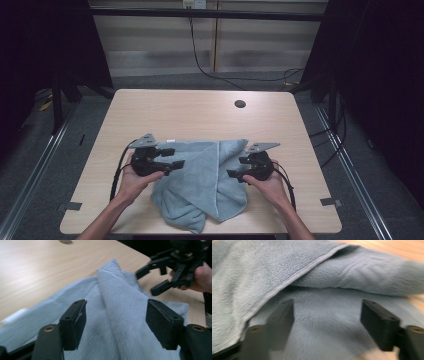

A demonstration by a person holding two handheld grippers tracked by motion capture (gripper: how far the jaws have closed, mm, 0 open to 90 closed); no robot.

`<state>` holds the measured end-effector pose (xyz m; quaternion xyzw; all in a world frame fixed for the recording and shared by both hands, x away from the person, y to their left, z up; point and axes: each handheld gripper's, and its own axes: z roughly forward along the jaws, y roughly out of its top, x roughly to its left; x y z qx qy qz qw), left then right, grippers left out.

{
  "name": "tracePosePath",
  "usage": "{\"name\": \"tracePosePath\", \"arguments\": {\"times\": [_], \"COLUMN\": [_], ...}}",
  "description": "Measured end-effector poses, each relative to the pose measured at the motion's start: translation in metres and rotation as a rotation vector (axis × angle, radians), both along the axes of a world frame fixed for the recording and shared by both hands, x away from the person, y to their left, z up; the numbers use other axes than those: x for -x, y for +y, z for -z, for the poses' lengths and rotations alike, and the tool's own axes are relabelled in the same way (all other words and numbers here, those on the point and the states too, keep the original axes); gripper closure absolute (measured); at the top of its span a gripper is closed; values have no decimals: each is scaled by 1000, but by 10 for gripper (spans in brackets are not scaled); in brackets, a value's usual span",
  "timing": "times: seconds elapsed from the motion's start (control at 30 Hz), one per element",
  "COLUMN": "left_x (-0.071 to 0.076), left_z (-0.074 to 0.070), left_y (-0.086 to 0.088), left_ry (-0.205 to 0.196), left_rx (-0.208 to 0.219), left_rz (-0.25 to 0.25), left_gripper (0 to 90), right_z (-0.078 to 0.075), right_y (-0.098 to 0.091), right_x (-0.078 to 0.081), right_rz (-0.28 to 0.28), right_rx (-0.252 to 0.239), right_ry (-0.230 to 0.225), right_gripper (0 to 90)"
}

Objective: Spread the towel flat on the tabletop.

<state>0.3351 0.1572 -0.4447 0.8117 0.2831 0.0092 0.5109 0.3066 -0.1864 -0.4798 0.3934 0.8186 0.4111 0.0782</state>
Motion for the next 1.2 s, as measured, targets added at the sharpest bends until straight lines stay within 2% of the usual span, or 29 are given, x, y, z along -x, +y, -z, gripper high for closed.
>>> {"name": "tracePosePath", "arguments": {"times": [0.07,0.1,0.13,0.17,0.23,0.27,0.3,0.37,0.43,0.47,0.5,0.53,0.57,0.6,0.63,0.7,0.73,0.77,0.8,0.83,0.87,0.93,1.0,1.03,1.07,1.1,1.13,1.2], "left_x": [-5,-5,-6,-6,-5,-6,-4,-2,0,0,2,2,3,4,5,7,7,7,6,6,3,2,0,0,-3,-3,-6,-11], "left_z": [10,10,21,25,29,36,39,41,38,38,35,35,32,27,24,17,14,14,6,6,-4,-14,-21,-21,-27,-27,-35,-48], "left_y": [-11,-11,-19,-21,-22,-24,-25,-25,-22,-22,-20,-20,-19,-17,-16,-12,-10,-10,-3,-3,8,20,32,32,40,40,47,52], "left_ry": [41,41,51,56,65,96,86,86,62,62,55,55,47,44,33,23,13,13,6,6,-6,-47,-48,-48,-55,-55,-74,-99], "left_rx": [10,10,-47,-71,-80,-86,-88,-84,-89,-89,-68,-68,-56,-29,-26,5,23,23,71,71,133,148,171,171,187,187,198,200], "left_rz": [2,2,9,14,6,26,36,79,84,84,91,91,91,93,93,82,77,77,68,68,39,-9,-35,-35,-62,-62,-86,-107], "left_gripper": [262,248,234,223,205,215,278,491,599,626,642,647,651,652,652,656,659,664,679,703,723,752,755,756,756,757,757,758], "right_z": [9,13,17,19,22,25,26,26,24,24,22,22,21,20,18,10,5,-1,-9,-9,-22,-27,-36,-41,-47,-47,-59,-69], "right_y": [9,12,17,19,22,27,29,34,34,34,33,33,34,34,33,27,22,16,11,11,3,-6,-16,-20,-25,-25,-37,-47], "right_x": [-4,-5,-5,-5,-3,0,2,6,11,11,15,15,14,13,10,5,2,-1,-2,-2,-4,-5,-4,-4,-5,-5,-11,-17], "right_rz": [-17,-35,-51,-63,-67,-63,-59,-34,-22,-22,-52,-52,-72,-74,-69,-37,-15,4,18,18,59,78,104,119,132,132,165,189], "right_rx": [10,12,31,36,40,69,85,124,116,116,88,88,66,56,54,50,20,-15,-28,-28,0,2,-8,-5,4,4,4,17], "right_ry": [17,25,28,26,31,3,-12,-30,-30,-30,-20,-20,9,34,36,24,13,4,-11,-11,-52,-62,-80,-92,-101,-101,-117,-127], "right_gripper": [192,189,174,170,175,171,175,205,367,367,615,615,750,783,808,821,825,827,830,830,834,836,836,836,836,836,837,837]}}
